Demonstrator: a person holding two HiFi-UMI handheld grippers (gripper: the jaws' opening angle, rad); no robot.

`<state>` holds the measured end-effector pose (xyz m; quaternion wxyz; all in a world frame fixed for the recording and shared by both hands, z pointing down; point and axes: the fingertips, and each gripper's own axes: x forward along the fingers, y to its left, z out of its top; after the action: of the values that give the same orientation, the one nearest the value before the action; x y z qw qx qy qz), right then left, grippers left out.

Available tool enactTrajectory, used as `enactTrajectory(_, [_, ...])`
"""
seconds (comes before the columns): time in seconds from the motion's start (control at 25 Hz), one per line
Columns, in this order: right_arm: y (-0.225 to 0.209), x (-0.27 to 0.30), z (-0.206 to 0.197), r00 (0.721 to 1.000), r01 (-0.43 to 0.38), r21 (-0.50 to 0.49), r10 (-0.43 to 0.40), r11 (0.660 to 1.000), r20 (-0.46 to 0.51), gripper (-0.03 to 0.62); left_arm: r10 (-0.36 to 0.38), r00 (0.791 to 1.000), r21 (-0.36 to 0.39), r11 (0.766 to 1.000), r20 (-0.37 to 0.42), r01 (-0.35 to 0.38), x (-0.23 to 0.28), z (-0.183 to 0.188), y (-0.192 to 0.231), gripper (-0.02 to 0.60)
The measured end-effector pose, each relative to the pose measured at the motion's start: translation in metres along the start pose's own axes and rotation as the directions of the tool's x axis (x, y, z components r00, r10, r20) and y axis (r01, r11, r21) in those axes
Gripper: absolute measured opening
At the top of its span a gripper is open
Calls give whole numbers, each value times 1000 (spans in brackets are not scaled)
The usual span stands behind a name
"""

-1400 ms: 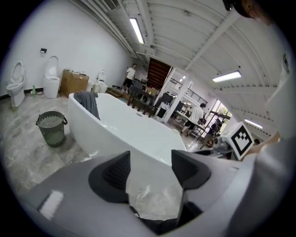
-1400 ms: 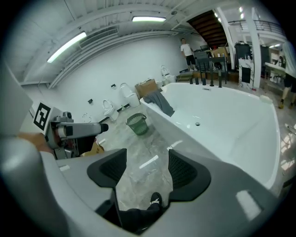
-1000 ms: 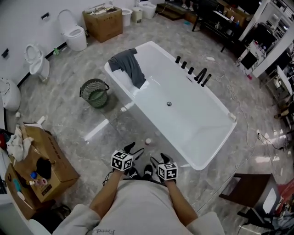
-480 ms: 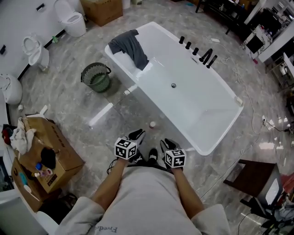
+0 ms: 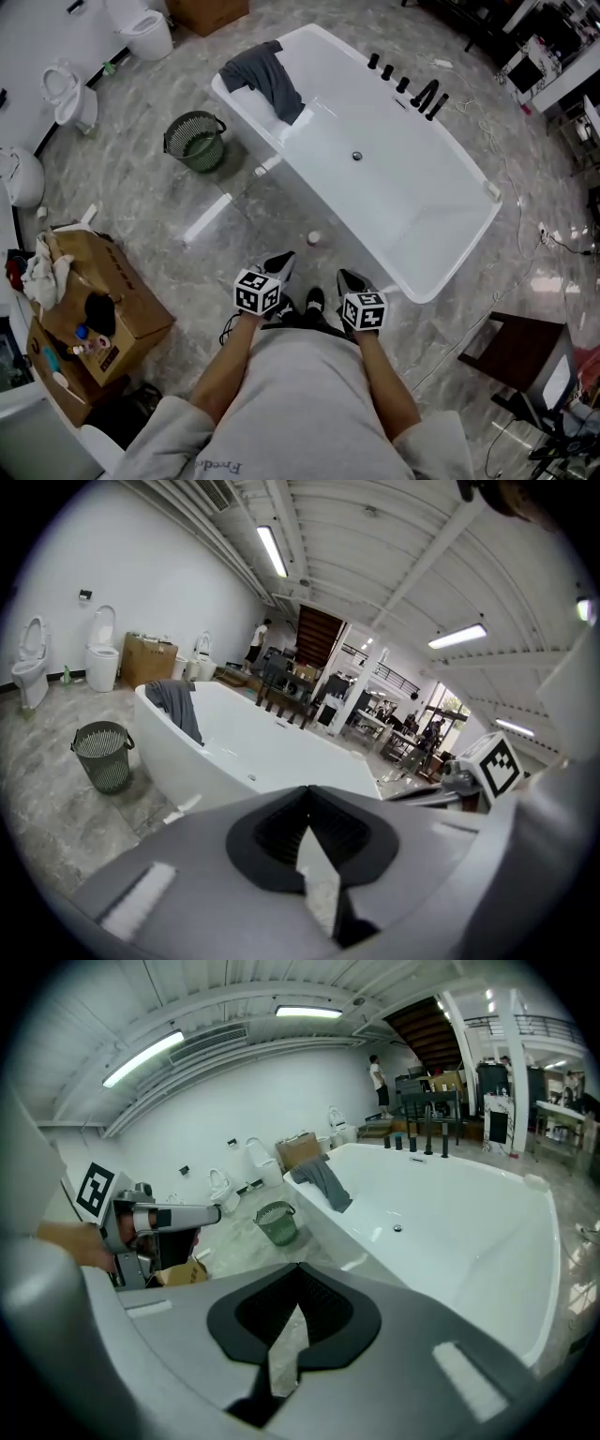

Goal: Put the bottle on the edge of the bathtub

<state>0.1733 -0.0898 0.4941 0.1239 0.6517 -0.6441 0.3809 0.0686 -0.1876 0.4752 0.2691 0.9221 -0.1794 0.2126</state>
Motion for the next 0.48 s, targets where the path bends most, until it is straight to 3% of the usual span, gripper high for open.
enactTrajectory(0.48, [-3, 0, 2, 1000, 16, -5, -16, 1000, 1, 2, -8, 1000, 3, 1000, 0, 8, 1, 1, 1, 58])
